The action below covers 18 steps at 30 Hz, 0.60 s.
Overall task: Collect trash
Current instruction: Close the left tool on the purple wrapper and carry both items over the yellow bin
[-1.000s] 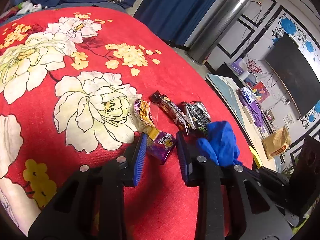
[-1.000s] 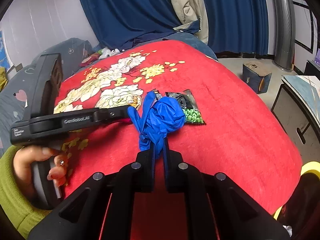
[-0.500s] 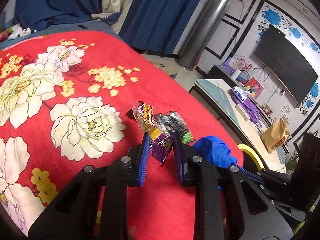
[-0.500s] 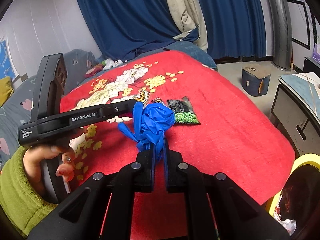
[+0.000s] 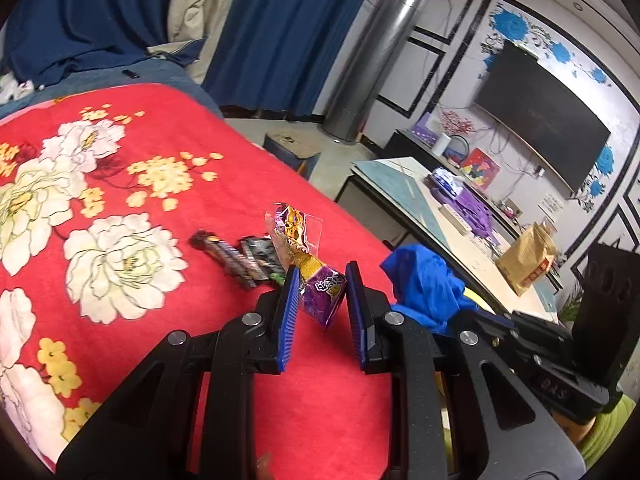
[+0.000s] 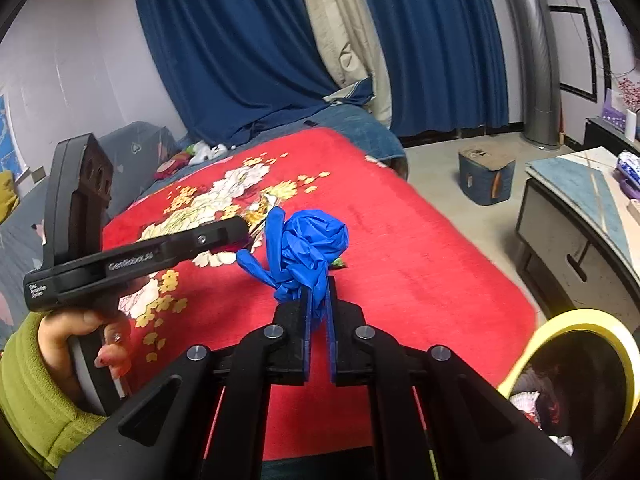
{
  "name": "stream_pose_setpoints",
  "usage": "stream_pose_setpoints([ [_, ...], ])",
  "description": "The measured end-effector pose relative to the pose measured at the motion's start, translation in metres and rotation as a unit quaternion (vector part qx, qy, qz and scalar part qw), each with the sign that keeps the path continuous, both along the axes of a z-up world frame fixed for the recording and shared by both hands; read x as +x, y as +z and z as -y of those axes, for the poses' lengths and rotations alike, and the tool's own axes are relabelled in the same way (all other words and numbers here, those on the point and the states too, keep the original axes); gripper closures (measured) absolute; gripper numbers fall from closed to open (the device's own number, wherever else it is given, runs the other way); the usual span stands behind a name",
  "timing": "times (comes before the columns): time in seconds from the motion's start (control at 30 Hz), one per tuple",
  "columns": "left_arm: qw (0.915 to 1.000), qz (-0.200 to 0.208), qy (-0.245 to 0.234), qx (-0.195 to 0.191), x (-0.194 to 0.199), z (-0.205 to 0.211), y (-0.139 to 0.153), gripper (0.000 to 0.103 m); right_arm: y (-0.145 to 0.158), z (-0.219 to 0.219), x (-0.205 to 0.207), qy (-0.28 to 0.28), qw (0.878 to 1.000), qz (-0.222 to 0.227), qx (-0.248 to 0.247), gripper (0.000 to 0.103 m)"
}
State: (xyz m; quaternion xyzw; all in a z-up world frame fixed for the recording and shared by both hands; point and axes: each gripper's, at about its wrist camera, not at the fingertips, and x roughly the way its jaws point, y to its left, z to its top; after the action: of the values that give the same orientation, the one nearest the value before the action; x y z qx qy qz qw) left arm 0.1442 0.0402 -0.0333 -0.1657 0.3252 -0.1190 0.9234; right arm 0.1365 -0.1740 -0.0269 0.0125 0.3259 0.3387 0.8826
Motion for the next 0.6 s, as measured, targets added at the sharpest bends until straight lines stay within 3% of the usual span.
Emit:
stream_pose_setpoints([
  [0.6, 0.9975, 0.015, -0.069, 0.0, -0.007, 0.058, 0.006, 0.086, 0.013, 0.082, -0.001, -0.076, 0.997, 0.022, 0.007, 0.097],
])
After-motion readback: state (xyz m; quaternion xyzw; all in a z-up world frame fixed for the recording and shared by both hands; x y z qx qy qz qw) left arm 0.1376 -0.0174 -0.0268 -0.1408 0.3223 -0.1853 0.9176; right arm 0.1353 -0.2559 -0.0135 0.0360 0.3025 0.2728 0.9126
